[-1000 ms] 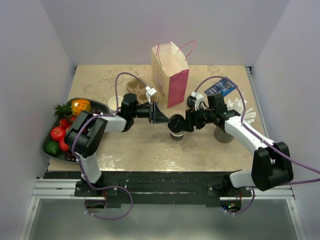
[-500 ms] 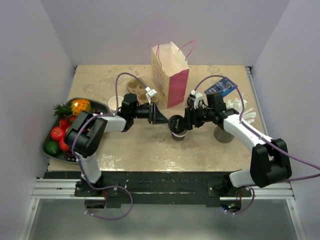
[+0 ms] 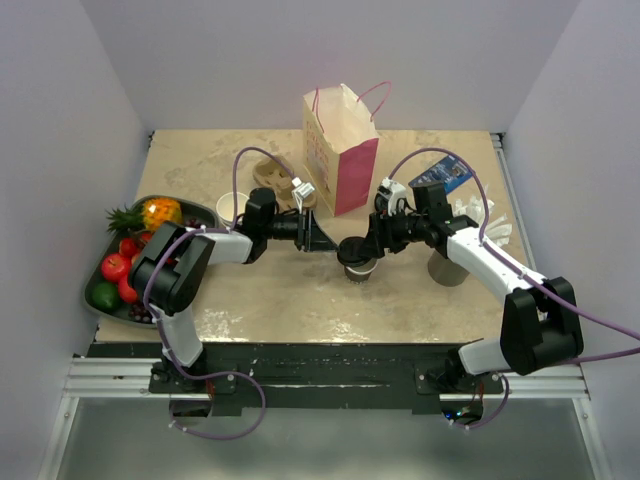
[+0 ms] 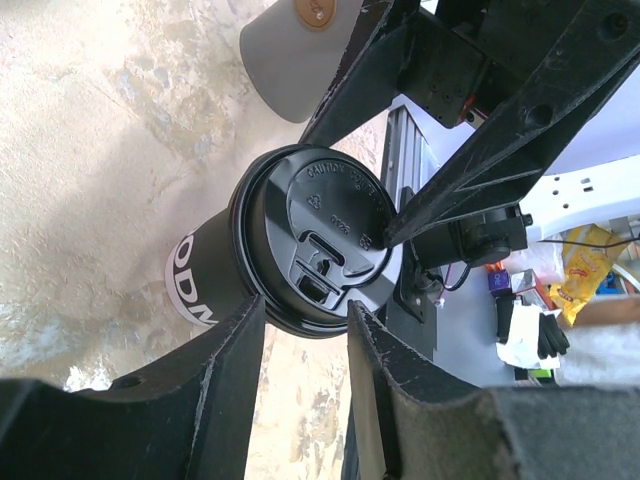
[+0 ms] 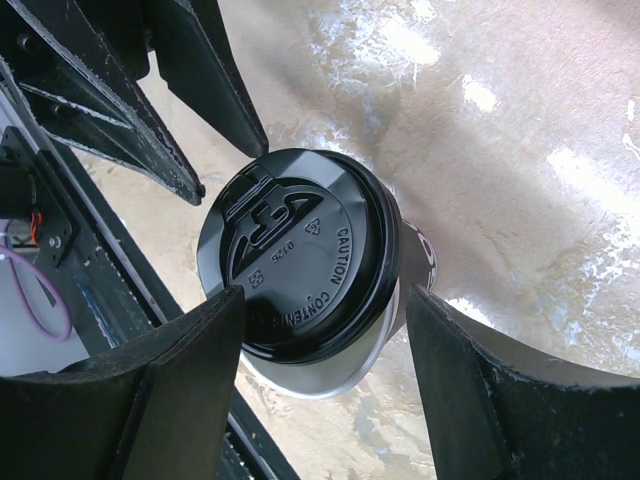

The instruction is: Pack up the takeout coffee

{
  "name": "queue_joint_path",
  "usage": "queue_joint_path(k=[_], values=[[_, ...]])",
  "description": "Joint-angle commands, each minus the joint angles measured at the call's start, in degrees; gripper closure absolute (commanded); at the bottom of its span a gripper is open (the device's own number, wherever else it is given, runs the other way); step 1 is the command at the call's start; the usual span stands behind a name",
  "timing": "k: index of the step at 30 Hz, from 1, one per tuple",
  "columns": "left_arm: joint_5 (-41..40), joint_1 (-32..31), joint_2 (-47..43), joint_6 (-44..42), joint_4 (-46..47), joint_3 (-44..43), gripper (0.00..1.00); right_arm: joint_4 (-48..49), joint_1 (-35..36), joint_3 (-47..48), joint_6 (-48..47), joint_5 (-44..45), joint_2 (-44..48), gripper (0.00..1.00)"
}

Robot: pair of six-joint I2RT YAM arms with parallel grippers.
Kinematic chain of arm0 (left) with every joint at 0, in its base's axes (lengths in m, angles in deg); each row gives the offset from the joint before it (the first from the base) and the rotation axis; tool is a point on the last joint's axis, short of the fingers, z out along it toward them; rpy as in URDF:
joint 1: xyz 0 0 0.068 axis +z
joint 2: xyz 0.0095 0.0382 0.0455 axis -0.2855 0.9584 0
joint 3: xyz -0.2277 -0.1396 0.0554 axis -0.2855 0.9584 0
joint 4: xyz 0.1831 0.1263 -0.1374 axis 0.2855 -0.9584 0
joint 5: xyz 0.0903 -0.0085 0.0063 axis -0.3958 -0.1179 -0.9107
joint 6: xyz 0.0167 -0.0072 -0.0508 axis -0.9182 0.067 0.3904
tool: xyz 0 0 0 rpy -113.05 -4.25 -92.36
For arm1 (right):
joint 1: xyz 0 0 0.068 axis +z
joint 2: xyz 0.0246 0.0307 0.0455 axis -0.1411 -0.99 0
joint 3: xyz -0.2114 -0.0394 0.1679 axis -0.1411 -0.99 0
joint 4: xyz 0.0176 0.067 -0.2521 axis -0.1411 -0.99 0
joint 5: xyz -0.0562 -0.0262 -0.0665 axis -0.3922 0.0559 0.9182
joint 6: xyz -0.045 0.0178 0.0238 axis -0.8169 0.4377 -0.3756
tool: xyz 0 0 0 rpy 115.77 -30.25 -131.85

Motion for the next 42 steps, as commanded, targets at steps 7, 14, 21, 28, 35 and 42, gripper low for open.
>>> queue_joint_path(k=[7, 14, 21, 28, 35, 42], values=[[0.3, -1.4, -1.7, -2.3, 1.6, -1.8, 0.56, 0.0, 0.1, 2.2, -0.2, -0.4, 0.7, 0.32], [1.1, -2.5, -1.2, -1.0, 3.2, -3.3, 0.56, -1.6, 0.1, 2.7, -1.0, -0.1, 1.4, 0.32], [1.9, -3.9, -1.3, -0.8, 3.6, -3.7, 0.57, -2.3, 0.1, 2.8, -1.6, 0.0, 1.6, 0.32], [2.2, -4.0, -1.8, -2.5, 1.6, -3.7, 0.58, -3.2, 0.1, 3.0, -2.0, 0.3, 2.2, 0.32], [2.6, -4.5, -2.3, -4.3, 0.0, -4.4, 0.58, -8.8, 0.1, 4.2, -4.3, 2.5, 3.5, 0.32], [3.5, -6.4, -1.9, -6.6, -2.1, -6.3, 0.59, -11.4, 0.2, 4.2, -7.8, 4.6, 3.6, 0.32]])
